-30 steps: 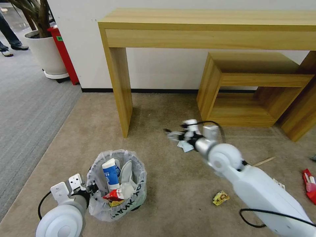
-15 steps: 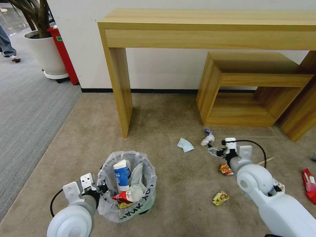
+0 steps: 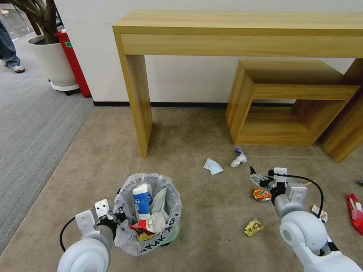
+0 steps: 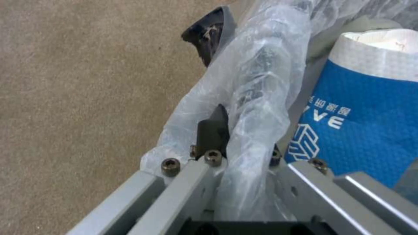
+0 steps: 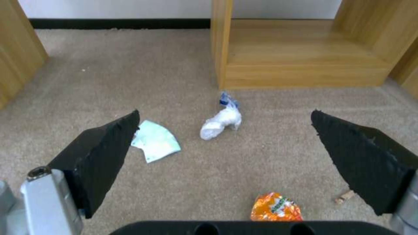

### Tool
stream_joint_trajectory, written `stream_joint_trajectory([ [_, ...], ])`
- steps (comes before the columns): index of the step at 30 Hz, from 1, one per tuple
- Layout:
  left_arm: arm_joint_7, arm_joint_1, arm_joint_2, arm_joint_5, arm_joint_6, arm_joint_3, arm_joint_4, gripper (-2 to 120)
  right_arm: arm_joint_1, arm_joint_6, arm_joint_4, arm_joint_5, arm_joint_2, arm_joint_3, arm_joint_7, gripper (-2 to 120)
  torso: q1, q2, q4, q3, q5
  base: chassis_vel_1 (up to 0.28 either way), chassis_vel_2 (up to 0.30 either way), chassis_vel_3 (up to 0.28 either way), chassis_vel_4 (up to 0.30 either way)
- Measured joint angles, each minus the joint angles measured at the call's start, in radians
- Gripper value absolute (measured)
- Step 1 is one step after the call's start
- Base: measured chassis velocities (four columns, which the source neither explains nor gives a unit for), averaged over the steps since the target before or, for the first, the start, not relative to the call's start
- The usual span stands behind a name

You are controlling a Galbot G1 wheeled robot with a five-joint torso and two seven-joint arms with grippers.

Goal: Pick up the trash bin and place the garbage on the floor into it.

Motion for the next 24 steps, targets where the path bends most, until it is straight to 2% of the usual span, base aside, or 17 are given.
stream_joint_trajectory([
  [14, 0.002, 0.003, 0.005, 0.002, 0.000, 0.010, -0.004, 1, -0.018, 0.005, 0.011, -0.007, -0.005, -0.006, 0.000, 100, 0.000, 0.000, 0.0001, 0.000, 0.0000, -0.018, -0.014, -0.015, -0.018],
  [20, 0.001, -0.004, 0.006, -0.004, -0.015, 0.015, 0.001, 1, -0.025, 0.013, 0.016, -0.014, -0.014, -0.005, -0.003, 100, 0.000, 0.000, -0.0007, 0.000, 0.0000, -0.056, -0.056, -0.066, -0.052],
  [24, -0.002, -0.007, 0.009, -0.008, -0.020, 0.016, 0.002, 1, -0.033, 0.024, 0.019, -0.014, -0.018, 0.006, -0.005, 100, 0.000, 0.000, 0.0002, 0.000, 0.0000, 0.000, 0.000, 0.000, 0.000],
])
